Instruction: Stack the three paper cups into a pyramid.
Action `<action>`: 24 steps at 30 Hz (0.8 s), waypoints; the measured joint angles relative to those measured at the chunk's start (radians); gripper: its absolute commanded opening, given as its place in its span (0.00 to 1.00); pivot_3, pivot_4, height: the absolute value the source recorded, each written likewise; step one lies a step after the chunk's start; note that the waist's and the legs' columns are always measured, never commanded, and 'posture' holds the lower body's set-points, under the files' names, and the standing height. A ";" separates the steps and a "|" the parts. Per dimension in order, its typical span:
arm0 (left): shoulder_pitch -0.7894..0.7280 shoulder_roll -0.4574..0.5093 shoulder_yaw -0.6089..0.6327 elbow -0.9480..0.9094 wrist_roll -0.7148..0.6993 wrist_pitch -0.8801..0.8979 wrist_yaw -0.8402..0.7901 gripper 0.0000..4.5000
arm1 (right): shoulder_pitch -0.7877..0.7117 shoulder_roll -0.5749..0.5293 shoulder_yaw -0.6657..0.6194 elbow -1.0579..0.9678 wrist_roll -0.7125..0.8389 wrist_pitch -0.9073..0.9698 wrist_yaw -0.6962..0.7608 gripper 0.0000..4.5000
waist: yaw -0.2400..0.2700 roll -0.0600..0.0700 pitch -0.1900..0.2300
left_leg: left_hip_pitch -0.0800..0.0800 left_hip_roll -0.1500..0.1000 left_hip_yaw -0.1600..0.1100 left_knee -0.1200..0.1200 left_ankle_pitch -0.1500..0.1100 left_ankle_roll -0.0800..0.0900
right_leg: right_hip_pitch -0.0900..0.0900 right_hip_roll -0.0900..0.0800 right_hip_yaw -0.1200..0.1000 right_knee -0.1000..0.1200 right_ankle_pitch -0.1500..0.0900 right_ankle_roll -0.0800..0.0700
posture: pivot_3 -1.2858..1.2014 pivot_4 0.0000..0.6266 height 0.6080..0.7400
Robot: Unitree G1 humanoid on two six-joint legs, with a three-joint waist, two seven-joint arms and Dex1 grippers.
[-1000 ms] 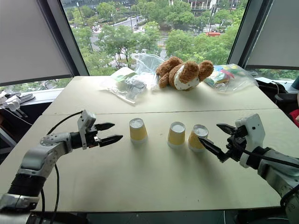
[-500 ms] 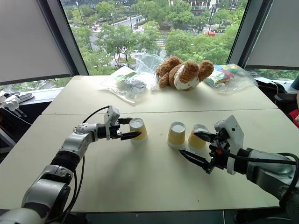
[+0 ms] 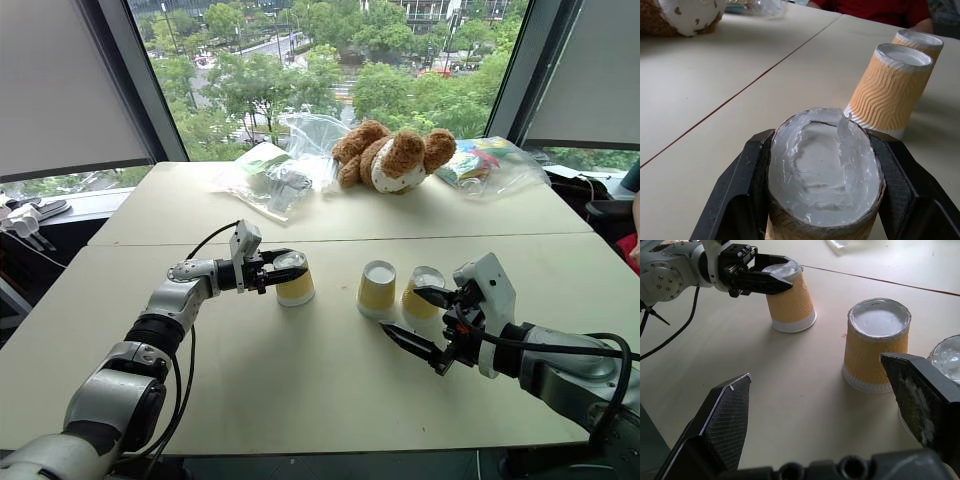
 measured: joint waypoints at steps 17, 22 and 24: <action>-0.448 -0.161 0.084 0.246 -0.022 0.049 -0.190 0.47 | 0.076 -0.068 -0.169 0.088 -0.005 -0.002 0.073 1.00 | 0.000 -0.007 0.004 | -0.002 -0.002 0.001 0.002 -0.001 0.003 | 0.002 0.000 -0.001 0.000 0.001 0.002 | 0.52 0.24 1.00; -0.510 -0.282 0.078 0.313 0.008 -0.037 -0.167 0.47 | 0.106 -0.067 -0.180 0.078 -0.007 0.000 0.065 1.00 | -0.004 -0.008 0.004 | -0.001 -0.001 0.002 0.001 -0.001 0.003 | 0.001 0.001 -0.001 0.000 0.001 0.002 | 0.52 0.24 1.00; -0.535 -0.330 0.079 0.341 0.023 -0.066 -0.148 0.47 | 0.112 -0.066 -0.183 0.064 -0.006 0.000 0.057 1.00 | 0.000 -0.008 0.004 | -0.001 -0.001 0.002 0.002 -0.001 0.003 | 0.001 0.001 -0.001 0.000 0.001 0.002 | 0.52 0.24 1.00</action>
